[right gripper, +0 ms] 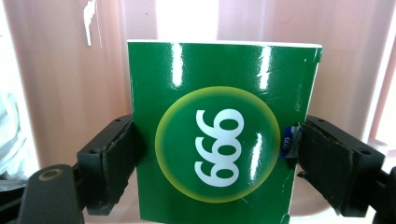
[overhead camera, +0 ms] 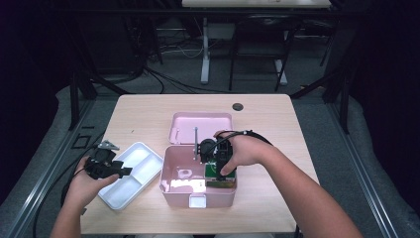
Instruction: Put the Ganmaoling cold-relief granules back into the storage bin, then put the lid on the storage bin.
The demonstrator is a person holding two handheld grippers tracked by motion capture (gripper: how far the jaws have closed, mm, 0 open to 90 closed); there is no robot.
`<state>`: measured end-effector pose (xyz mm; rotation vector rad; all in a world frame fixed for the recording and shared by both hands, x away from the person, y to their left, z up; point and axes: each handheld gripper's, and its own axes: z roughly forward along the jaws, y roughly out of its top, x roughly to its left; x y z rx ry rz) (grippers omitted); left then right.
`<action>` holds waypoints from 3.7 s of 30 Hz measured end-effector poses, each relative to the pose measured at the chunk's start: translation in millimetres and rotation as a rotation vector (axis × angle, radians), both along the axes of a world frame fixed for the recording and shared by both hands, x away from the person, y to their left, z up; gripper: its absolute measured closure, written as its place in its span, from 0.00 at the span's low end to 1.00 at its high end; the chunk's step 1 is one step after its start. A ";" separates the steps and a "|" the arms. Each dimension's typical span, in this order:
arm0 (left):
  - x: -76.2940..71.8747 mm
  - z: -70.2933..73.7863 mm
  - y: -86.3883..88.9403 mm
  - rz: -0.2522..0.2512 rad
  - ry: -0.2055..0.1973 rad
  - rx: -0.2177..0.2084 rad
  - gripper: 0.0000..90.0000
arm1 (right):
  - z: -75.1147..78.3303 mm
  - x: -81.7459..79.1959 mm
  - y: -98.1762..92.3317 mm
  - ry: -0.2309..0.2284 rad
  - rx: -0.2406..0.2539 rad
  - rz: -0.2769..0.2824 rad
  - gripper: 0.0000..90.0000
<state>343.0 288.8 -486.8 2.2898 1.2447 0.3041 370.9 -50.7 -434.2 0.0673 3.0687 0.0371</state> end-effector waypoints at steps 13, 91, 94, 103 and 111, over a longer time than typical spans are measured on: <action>0.2 -0.6 0.0 0.001 0.004 0.000 0.59 | -16.4 3.8 -0.3 0.013 0.001 0.009 0.17; 1.5 12.7 -3.8 0.013 -0.009 0.026 0.66 | 28.9 -19.0 -113.7 -0.128 0.269 -0.488 0.48; 3.7 14.7 -7.5 -0.005 0.003 0.049 0.67 | 24.1 -18.5 -119.6 -0.130 0.284 -0.516 0.48; 13.8 1.7 -13.8 -0.058 0.093 0.183 0.71 | 4.1 -16.0 -134.3 -0.150 0.335 -0.589 0.51; 27.4 -10.1 -13.5 -0.071 0.191 0.249 0.73 | -8.2 -16.8 -142.4 -0.126 0.380 -0.615 0.51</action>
